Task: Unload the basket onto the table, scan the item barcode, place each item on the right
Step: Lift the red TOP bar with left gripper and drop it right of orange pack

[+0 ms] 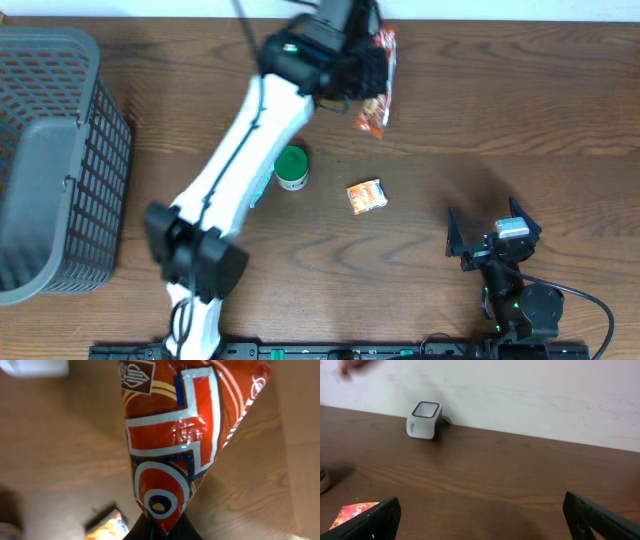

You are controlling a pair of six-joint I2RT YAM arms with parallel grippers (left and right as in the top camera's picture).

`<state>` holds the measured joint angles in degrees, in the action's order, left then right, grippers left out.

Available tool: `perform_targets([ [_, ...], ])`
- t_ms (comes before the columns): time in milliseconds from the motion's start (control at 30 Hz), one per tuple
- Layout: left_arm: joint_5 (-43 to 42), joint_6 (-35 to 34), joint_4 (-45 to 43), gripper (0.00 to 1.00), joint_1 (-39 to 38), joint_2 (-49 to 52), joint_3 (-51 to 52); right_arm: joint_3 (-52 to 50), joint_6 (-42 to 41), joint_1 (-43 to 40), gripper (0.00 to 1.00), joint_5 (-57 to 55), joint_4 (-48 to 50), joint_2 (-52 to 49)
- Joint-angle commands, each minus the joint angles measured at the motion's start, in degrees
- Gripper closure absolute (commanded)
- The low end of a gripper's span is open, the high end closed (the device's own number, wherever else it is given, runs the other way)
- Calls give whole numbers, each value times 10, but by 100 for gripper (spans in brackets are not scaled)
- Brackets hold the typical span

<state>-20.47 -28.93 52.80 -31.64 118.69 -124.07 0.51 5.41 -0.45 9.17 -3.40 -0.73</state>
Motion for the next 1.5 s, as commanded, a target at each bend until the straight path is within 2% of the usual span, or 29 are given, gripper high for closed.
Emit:
perform_targets([
  [0, 1, -83, -5, 93, -16, 29, 2, -2, -7, 5, 1, -1, -1, 1],
  [333, 24, -272, -45, 93, -68, 124, 2, -2, -7, 5, 1, -1, -1, 1],
  [433, 50, -334, -36, 93, -82, 150, 3, -2, -7, 5, 1, -1, -1, 1],
  [633, 97, -414, -3, 93, -114, 167, 17, -2, -7, 5, 1, -1, -1, 1],
  [933, 158, -438, -4, 93, -155, 168, 38, -2, -7, 5, 1, -1, -1, 1],
  [1067, 161, -462, -5, 93, -159, 168, 61, -2, -7, 5, 1, -1, -1, 1],
  [1267, 157, -461, -8, 92, -160, 168, 80, -2, -7, 5, 1, -1, -1, 1],
  [1300, 150, -450, -9, 89, -160, 167, 80, -2, -7, 5, 1, -1, -1, 1],
  [1367, 141, -427, -16, 56, -159, 165, 80, -2, -7, 5, 1, -1, -1, 1],
  [1400, 141, -413, -21, 36, -158, 162, 79, -2, -7, 5, 1, -1, -1, 1],
  [1433, 142, -400, -27, 29, -156, 159, 79, -2, -7, 5, 1, -1, -1, 1],
  [1467, 146, -391, -30, 26, -153, 155, 78, -2, -7, 5, 1, -1, -1, 1],
])
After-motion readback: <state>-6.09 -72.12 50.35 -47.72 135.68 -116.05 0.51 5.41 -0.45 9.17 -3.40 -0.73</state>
